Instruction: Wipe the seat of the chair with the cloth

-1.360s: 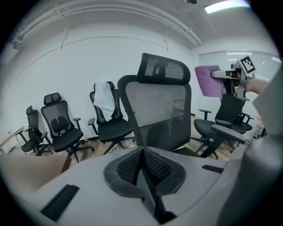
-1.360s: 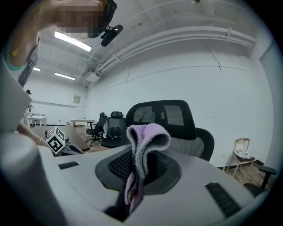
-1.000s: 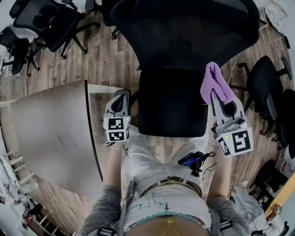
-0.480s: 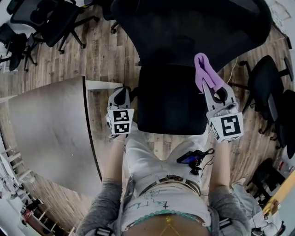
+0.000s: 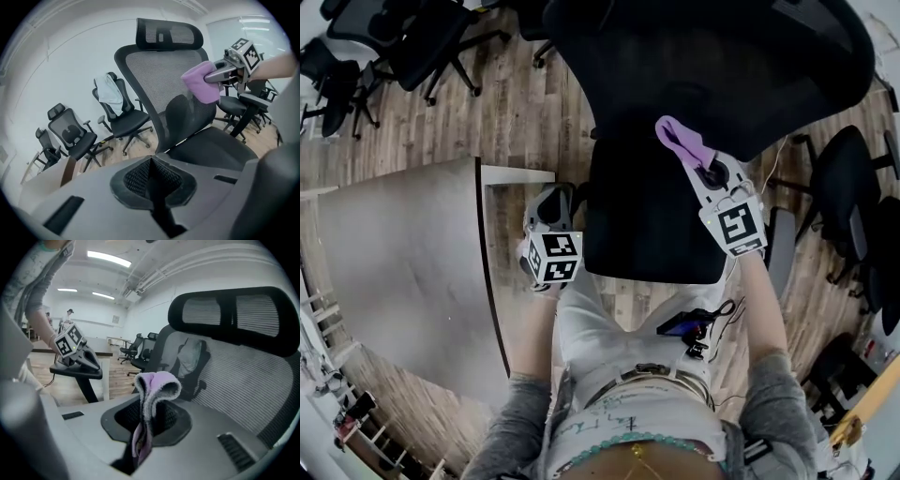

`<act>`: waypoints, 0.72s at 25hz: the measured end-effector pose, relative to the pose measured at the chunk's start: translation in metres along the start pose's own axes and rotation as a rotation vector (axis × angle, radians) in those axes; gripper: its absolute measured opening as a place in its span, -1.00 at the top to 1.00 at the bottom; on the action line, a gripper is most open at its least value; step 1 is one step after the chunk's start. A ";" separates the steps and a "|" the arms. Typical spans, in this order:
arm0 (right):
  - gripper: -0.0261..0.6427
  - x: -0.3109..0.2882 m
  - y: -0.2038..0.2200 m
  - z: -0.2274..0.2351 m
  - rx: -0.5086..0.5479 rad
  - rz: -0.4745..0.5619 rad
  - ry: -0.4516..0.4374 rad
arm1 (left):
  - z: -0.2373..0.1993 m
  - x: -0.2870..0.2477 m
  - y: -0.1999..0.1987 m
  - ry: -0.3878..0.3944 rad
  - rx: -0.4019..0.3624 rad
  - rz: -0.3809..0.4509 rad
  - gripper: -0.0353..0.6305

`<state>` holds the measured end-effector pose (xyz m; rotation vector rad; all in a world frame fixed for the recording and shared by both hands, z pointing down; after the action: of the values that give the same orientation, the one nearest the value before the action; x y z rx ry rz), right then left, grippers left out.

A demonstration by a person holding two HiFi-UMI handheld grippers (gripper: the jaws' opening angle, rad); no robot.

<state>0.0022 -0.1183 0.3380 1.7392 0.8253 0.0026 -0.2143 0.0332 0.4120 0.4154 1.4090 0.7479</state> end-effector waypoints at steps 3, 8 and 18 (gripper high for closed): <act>0.78 -0.029 0.016 -0.022 0.010 -0.009 -0.069 | 0.003 0.000 0.004 0.005 0.006 0.006 0.87; 0.78 -0.066 0.035 -0.062 0.019 -0.022 -0.156 | 0.000 0.000 0.006 0.021 0.034 0.016 0.87; 0.78 -0.124 0.083 -0.140 0.125 -0.127 -0.281 | -0.003 0.002 0.008 0.039 0.032 0.021 0.87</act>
<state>-0.1044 -0.0730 0.5071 1.7506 0.7373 -0.3775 -0.2192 0.0394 0.4155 0.4431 1.4569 0.7546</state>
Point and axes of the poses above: the fingertips, and each gripper's own axes: x backward along the fingers, z to its right, y out of its underside, the point moved 2 cm from there along x, backward along the fingers, and after that the axes turned 10 degrees about y, right-handed, at the moved point
